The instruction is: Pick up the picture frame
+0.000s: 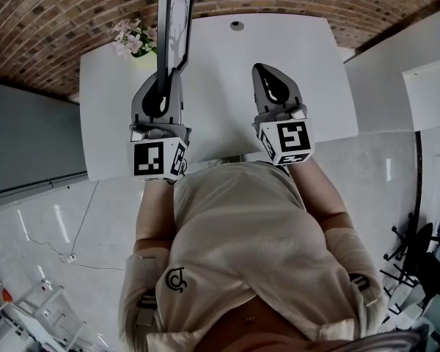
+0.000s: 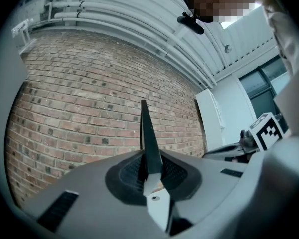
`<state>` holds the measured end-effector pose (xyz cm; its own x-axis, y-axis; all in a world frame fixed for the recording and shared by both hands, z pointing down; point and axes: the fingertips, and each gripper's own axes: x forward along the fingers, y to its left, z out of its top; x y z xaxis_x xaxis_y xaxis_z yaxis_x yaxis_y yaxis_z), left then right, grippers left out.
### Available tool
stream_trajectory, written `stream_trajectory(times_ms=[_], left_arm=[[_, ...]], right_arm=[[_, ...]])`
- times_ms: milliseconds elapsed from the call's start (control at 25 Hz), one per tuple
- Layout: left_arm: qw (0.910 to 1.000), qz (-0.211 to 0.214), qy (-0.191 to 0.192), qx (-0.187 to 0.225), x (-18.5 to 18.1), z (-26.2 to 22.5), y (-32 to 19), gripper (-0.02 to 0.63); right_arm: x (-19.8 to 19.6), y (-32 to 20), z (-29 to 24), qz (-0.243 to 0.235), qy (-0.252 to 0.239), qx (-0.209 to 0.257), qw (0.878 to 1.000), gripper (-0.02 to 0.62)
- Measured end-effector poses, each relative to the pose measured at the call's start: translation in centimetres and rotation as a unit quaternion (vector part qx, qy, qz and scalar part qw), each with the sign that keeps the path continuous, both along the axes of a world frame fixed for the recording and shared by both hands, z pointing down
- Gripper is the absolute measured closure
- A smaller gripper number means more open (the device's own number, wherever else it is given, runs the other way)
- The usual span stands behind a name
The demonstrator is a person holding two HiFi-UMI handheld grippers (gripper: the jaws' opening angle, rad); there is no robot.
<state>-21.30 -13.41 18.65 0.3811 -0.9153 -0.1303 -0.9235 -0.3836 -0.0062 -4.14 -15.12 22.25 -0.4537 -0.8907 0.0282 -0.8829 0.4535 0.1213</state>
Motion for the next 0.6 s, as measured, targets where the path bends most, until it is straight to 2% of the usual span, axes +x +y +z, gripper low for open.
stream_trajectory(times_ms=[360, 600], left_arm=[[1.0, -0.003, 0.005, 0.002, -0.7, 0.1, -0.1, 0.552], [1.0, -0.003, 0.005, 0.003, -1.2, 0.2, 0.0, 0.552]], right_arm=[[-0.9, 0.0, -0.1, -0.01, -0.002, 0.001, 1.0, 0.591], [-1.5, 0.1, 0.4, -0.011, 0.015, -0.002, 1.0, 0.591]])
